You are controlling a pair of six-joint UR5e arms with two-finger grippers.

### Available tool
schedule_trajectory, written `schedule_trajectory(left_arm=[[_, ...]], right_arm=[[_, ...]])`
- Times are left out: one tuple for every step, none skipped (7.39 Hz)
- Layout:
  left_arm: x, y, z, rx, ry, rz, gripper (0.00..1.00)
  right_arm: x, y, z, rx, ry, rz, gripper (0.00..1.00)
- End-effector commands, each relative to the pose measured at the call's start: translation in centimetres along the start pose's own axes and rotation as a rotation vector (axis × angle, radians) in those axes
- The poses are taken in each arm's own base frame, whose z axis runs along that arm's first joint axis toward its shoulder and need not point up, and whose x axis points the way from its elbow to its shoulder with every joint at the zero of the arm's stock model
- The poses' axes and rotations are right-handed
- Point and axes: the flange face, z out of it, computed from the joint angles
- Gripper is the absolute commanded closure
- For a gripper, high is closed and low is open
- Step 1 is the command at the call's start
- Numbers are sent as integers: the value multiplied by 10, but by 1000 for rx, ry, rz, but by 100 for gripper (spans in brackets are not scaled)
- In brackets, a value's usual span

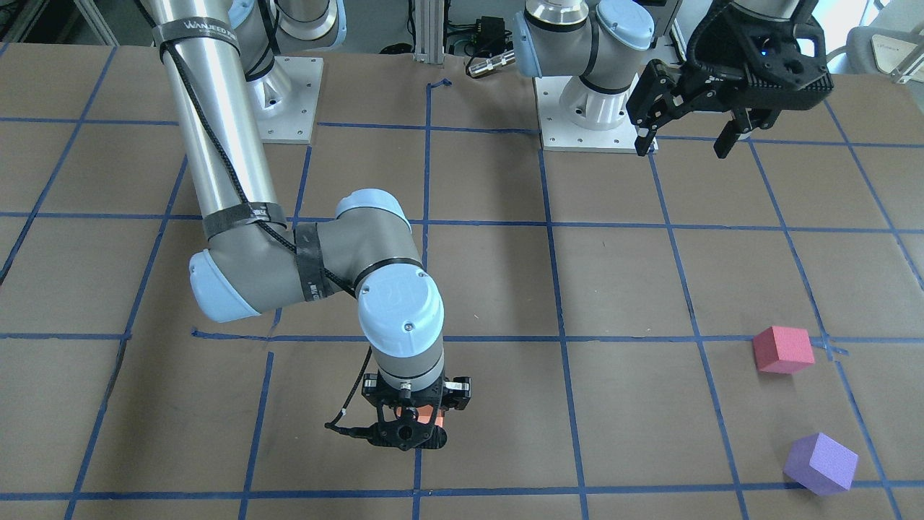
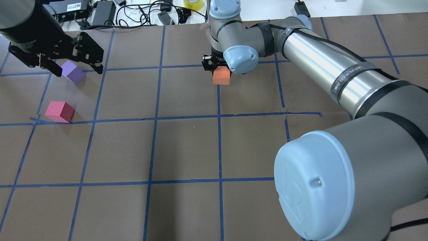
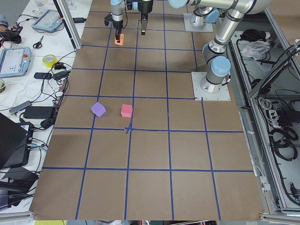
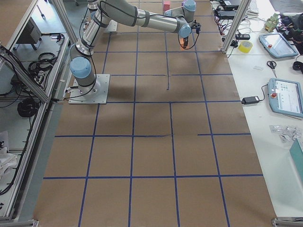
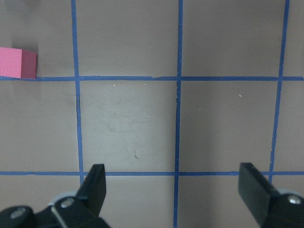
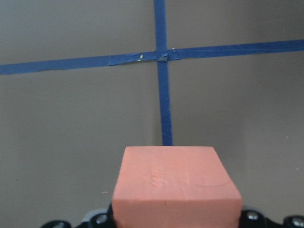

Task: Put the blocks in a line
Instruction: 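Carry the orange cube with the right gripper toward the table centre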

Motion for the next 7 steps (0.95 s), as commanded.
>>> schedule_trajectory(left_arm=[[4,-2,0,15,0,6,0],[4,-5,2,21,1,6,0],[5,-5,1,23,3,6,0],[6,-5,1,24,3,11,0],[8,-4,1,23,3,14,0],[8,-5,2,22,2,15,0],[9,-5,2,23,3,15,0]], right_arm=[[-23,7,14,-14,-10,14,100],[-26,9,24,-42,-37,29,100],[-27,10,25,-45,-41,36,99],[-33,14,30,-52,-38,32,81],[-41,19,38,-54,-35,28,48],[-42,19,37,-46,-31,26,10],[-41,20,38,-48,-27,23,0]])
